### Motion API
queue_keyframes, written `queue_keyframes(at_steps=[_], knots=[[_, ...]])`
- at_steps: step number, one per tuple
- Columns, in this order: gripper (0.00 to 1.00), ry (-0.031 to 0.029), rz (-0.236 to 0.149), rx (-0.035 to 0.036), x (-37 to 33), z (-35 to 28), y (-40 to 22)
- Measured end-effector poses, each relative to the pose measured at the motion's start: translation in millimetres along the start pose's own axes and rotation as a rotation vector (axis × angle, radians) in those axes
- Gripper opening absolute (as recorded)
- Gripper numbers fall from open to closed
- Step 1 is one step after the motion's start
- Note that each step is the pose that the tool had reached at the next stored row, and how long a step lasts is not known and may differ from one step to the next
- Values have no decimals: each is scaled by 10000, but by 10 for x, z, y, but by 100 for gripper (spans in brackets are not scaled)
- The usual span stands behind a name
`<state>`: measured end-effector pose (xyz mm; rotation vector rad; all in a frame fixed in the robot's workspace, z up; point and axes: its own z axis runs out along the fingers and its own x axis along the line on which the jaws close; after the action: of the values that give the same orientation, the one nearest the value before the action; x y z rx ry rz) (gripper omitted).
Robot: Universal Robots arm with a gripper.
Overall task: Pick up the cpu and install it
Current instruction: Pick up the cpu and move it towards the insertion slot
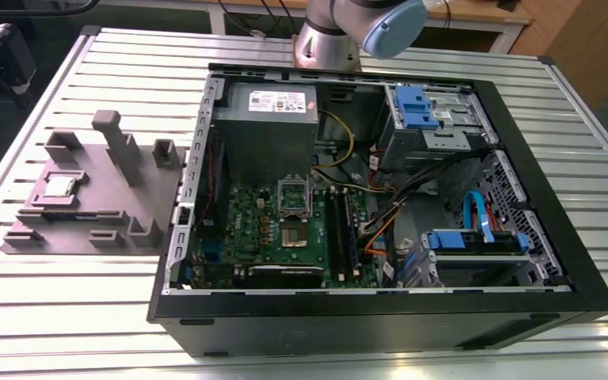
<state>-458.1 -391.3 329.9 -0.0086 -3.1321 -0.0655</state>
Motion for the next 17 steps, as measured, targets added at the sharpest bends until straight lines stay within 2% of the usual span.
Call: queue_keyframes(at_steps=[17], knots=[[71, 2, 1, 1, 0, 57, -2]])
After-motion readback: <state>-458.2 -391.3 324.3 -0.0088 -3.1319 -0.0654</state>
